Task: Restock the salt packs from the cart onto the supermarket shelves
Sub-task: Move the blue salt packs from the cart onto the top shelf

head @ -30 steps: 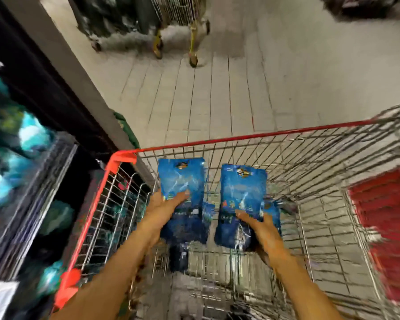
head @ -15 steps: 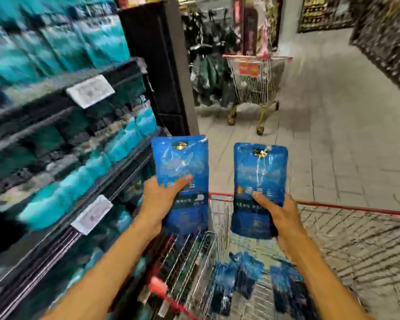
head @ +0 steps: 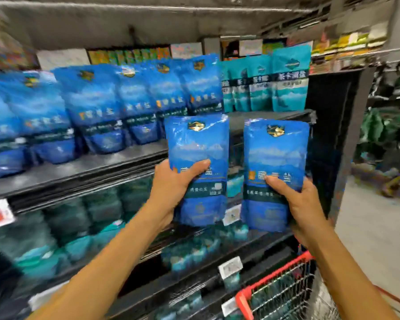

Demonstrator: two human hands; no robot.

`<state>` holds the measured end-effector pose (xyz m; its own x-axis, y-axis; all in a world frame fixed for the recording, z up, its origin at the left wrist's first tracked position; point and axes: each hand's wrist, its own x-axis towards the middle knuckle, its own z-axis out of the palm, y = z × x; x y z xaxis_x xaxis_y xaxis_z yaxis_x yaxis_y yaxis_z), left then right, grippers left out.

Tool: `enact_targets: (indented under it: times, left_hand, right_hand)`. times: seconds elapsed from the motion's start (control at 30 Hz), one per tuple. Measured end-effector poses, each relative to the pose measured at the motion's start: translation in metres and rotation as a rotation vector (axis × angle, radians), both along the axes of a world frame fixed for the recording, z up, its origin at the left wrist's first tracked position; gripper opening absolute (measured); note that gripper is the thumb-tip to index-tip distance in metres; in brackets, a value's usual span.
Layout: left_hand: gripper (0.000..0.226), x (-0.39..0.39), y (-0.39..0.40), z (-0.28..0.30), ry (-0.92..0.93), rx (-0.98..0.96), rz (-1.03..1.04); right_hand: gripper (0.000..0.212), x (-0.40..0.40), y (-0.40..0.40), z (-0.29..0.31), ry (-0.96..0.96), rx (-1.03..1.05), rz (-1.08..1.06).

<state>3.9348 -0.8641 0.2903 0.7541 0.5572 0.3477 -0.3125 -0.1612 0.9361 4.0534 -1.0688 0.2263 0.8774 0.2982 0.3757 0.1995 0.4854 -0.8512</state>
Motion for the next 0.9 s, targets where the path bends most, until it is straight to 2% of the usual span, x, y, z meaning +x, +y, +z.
enact_targets:
  times: [0.1,0.33,0.47,0.53,0.67,0.8,0.9]
  left_hand:
    - [0.013,-0.037,0.034,0.018,-0.053,0.012,0.108]
    - [0.011,-0.119,0.116,0.061,-0.139,0.087,0.322]
    - [0.013,-0.159,0.163,0.092,-0.198,0.150,0.446]
    - [0.021,-0.176,0.188,0.103,-0.231,0.119,0.501]
    - [0.047,-0.197,0.237,0.113,-0.261,0.057,0.550]
    - [0.037,-0.200,0.277,0.110,-0.265,0.004,0.574]
    - [0.037,-0.199,0.292,0.101,-0.181,0.037,0.577]
  right_hand:
    - [0.036,-0.013,0.049,0.021,-0.030,-0.003,0.124]
    - [0.037,-0.058,0.164,0.076,-0.103,0.054,0.325]
    - [0.016,-0.083,0.229,0.119,-0.153,0.094,0.428]
    - [0.014,-0.097,0.262,0.138,-0.184,0.096,0.468]
    - [0.017,-0.116,0.324,0.160,-0.216,0.022,0.530]
    - [0.016,-0.137,0.368,0.163,-0.229,-0.098,0.558]
    - [0.019,-0.141,0.383,0.156,-0.301,-0.179,0.520]
